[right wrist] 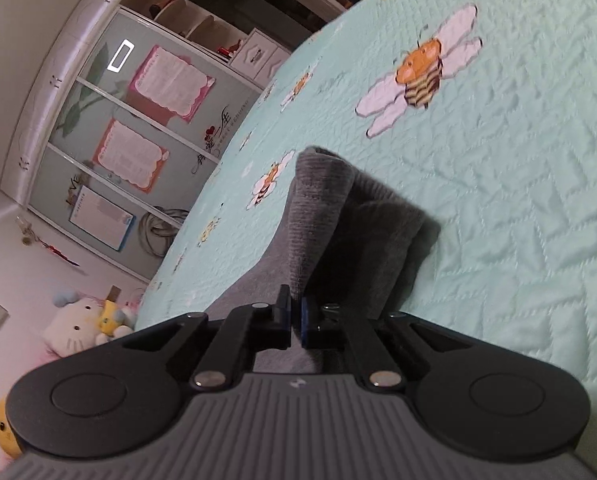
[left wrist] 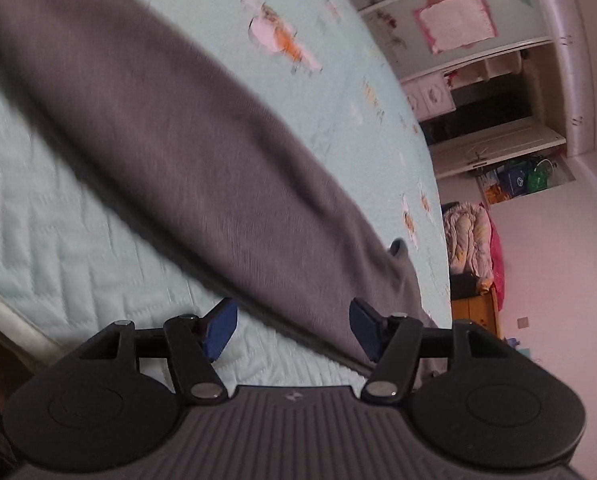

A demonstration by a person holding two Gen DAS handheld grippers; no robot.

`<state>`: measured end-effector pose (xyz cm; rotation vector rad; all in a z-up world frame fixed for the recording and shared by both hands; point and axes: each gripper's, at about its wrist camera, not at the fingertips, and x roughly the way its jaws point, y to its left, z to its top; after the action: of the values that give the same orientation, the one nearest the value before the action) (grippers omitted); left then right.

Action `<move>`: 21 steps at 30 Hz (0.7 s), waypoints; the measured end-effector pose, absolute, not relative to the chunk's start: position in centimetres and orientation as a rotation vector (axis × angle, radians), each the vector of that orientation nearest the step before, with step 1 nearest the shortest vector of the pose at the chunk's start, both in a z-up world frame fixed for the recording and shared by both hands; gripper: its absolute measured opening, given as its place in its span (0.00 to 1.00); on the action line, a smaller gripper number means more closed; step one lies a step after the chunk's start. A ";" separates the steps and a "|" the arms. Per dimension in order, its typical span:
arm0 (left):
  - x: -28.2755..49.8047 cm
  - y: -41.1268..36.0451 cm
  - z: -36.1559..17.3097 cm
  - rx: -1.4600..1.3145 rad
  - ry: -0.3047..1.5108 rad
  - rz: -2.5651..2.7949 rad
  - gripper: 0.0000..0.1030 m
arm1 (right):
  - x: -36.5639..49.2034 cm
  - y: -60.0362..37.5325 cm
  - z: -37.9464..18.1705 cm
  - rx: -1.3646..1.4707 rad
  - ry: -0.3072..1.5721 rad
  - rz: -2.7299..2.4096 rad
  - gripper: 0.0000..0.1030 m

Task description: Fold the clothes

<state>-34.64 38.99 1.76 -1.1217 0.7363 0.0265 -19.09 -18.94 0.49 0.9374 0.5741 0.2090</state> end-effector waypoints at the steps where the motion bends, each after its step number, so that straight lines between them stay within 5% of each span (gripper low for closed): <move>1: -34.5 39.0 1.7 -1.134 0.719 0.029 0.62 | -19.1 -18.9 0.5 0.932 0.576 0.209 0.02; 21: -33.1 39.7 1.0 -1.224 0.743 0.121 0.62 | -19.7 -19.2 -0.9 0.976 0.603 0.209 0.03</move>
<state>-33.13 39.71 1.04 -1.2241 0.7432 0.1208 -19.66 -19.15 -0.90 0.9762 0.6026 0.2087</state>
